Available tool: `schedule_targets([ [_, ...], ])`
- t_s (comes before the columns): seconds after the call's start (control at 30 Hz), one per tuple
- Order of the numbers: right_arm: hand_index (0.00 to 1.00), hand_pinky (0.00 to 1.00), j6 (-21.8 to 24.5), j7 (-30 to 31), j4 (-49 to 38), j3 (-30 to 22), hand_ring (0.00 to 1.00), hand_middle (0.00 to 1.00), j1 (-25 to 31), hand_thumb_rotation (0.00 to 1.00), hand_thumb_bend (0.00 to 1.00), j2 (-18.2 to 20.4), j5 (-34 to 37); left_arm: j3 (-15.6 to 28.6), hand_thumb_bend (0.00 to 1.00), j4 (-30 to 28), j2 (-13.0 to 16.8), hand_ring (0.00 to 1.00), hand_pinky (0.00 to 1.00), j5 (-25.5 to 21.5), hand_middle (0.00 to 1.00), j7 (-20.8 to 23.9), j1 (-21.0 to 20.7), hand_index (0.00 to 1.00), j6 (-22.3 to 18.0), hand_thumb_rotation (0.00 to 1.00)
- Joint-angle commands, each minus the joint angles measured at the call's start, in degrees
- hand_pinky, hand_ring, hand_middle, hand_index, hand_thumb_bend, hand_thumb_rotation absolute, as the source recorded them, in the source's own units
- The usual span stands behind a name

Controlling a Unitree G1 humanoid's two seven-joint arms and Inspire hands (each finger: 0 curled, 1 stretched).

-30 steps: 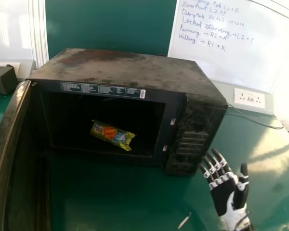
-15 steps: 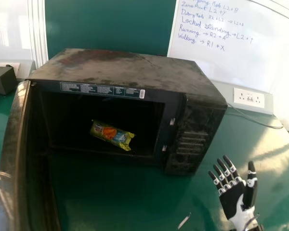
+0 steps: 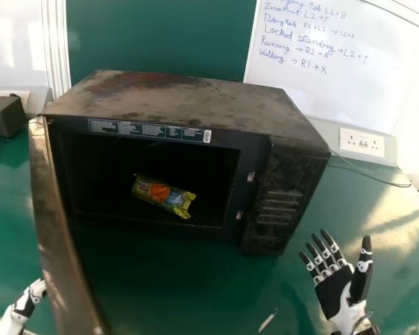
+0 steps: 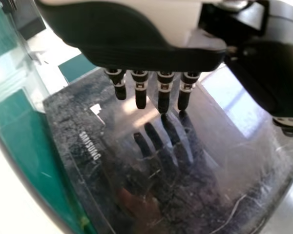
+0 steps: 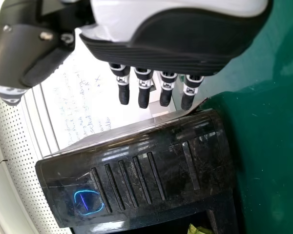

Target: Put biscuit inside oven

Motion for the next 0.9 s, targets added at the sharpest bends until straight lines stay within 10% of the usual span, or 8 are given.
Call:
schedule_targets([
  [0.0, 1.00, 1.00, 0.73, 0.10, -0.60, -0.52, 1.00, 1.00, -0.59, 1.00, 1.00, 0.40, 0.07, -1.30, 0.94, 0.91, 1.46, 1.00, 1.00, 0.02, 1.00, 0.44, -0.77, 1.00, -0.07, 0.92],
  [0.87, 1.00, 1.00, 2.65, -0.56, -3.42, -0.26, 1.00, 1.00, 0.63, 1.00, 0.95, 2.25, -1.02, -7.51, 0.94, -0.61, 20.40, 1.00, 1.00, -6.80, 1.00, -6.08, -11.93, 1.00, 14.67, 0.91],
])
